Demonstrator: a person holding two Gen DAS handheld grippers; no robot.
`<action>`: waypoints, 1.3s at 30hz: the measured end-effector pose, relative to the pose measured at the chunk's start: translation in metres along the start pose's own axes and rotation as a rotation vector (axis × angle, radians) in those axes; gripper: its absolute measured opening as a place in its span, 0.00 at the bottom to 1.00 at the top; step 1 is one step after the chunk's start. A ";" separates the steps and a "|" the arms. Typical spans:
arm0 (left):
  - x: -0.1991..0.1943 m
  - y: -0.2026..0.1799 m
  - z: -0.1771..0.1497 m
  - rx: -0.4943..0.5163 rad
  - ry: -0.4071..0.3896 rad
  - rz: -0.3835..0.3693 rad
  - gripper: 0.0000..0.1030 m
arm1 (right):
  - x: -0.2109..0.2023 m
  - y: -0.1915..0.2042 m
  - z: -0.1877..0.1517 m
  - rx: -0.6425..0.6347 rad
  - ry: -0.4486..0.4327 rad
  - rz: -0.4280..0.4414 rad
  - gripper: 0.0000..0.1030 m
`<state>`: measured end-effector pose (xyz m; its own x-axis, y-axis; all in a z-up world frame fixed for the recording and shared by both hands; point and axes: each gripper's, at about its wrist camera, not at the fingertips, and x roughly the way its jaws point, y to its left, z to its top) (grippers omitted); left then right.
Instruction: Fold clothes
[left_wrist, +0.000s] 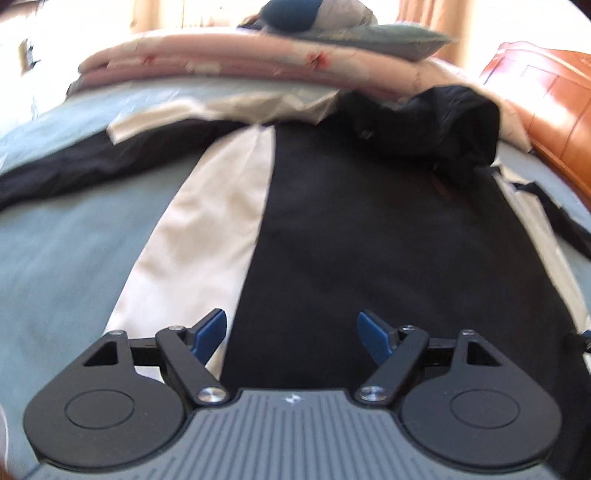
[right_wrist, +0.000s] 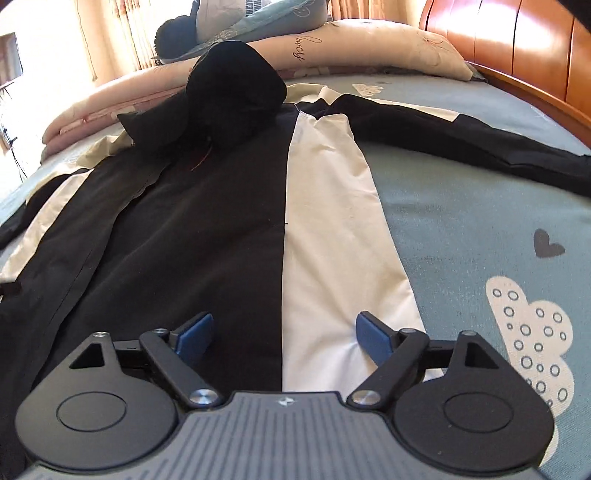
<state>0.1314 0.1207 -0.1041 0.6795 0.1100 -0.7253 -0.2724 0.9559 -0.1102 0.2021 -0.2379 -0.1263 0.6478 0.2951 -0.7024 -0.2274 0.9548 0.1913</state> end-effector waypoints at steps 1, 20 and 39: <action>-0.002 0.006 -0.006 -0.015 -0.007 0.006 0.78 | 0.001 0.002 -0.001 -0.011 0.007 -0.001 1.00; -0.030 0.040 -0.037 -0.104 -0.039 -0.057 0.90 | 0.005 0.030 -0.014 -0.111 0.007 -0.129 1.00; -0.045 -0.009 -0.061 -0.060 -0.057 -0.136 0.90 | -0.027 0.025 -0.053 -0.168 -0.089 -0.099 1.00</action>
<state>0.0616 0.0906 -0.1123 0.7503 -0.0027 -0.6611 -0.2141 0.9451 -0.2468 0.1399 -0.2238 -0.1389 0.7327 0.2094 -0.6476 -0.2727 0.9621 0.0025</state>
